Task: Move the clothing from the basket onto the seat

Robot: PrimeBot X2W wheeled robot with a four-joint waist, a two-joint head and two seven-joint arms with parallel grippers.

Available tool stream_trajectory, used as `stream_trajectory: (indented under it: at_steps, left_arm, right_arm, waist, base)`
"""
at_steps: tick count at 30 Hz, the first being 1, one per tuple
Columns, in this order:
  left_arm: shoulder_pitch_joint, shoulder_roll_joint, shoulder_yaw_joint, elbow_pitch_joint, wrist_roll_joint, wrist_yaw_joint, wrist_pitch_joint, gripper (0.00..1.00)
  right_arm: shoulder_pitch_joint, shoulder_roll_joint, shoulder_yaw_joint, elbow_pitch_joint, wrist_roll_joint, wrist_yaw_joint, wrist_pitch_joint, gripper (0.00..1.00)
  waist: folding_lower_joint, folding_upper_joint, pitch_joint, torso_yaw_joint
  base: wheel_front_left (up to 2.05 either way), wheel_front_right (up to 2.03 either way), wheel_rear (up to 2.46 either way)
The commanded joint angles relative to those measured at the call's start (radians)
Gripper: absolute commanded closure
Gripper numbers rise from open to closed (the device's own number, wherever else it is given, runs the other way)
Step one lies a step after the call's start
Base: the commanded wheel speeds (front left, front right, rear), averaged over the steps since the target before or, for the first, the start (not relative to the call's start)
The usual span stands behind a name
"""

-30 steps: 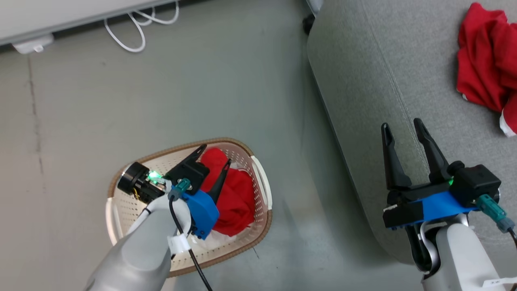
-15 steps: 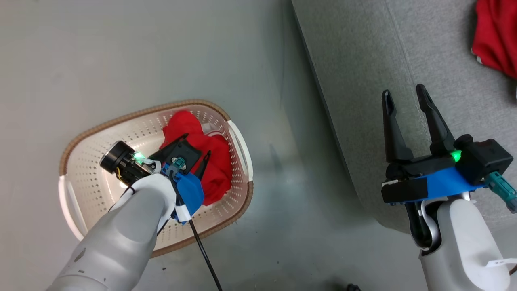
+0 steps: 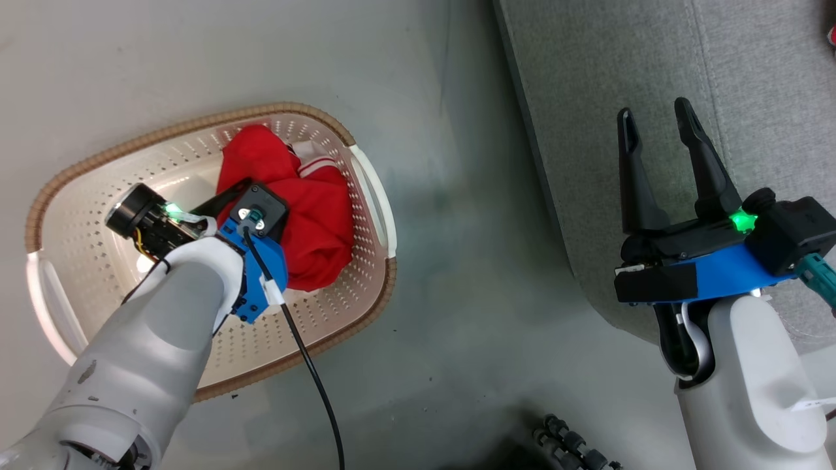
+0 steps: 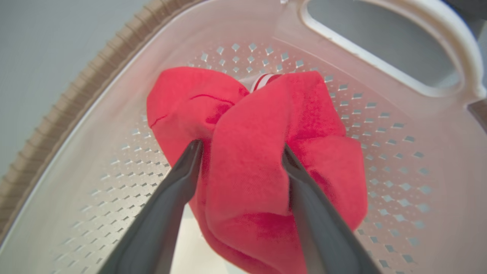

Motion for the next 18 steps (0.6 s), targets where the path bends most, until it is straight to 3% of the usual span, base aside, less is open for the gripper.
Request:
stream_trajectory:
  at_steps: [1,11,12,13,14,18]
  left_arm:
    - [-0.021,0.011,0.003,0.006,-0.001,0.003,0.012,0.0]
    - [-0.044,0.021,-0.006,0.017,-0.011,0.03,0.099,0.0]
    - [-0.044,0.02,-0.005,0.017,-0.016,0.03,0.102,0.29]
    - [-0.046,0.019,-0.006,0.017,-0.018,0.03,0.105,0.74]
    - [-0.047,0.017,-0.007,0.018,-0.017,0.032,0.105,1.0]
    - [-0.05,0.009,-0.008,0.018,-0.028,0.029,0.107,1.0]
  right_arm:
    - [-0.023,0.001,0.002,-0.009,0.007,0.0,-0.003,0.0]
    - [-0.031,0.001,-0.001,-0.012,0.016,0.0,-0.003,0.0]
    - [-0.033,0.001,-0.001,-0.012,0.015,0.0,-0.003,0.0]
    - [-0.036,0.001,-0.002,-0.011,0.014,0.0,-0.003,0.0]
    - [-0.039,0.001,-0.003,-0.009,0.013,0.0,-0.003,0.0]
    - [-0.041,0.001,-0.006,-0.007,0.007,0.0,-0.003,0.0]
  waist:
    - [-0.0001,0.0,0.032,-0.01]
    - [-0.0001,0.0,0.08,-0.011]
    - [-0.0001,0.0,0.082,-0.009]
    - [-0.0001,0.0,0.083,-0.008]
    - [-0.0001,0.0,0.084,-0.006]
    - [-0.0001,0.0,0.081,0.002]
  base:
    - [0.0,0.0,0.0]
    - [0.0,0.0,0.0]
    - [0.0,0.0,0.0]
    - [0.0,0.0,0.0]
    - [0.0,0.0,0.0]
    - [0.0,0.0,0.0]
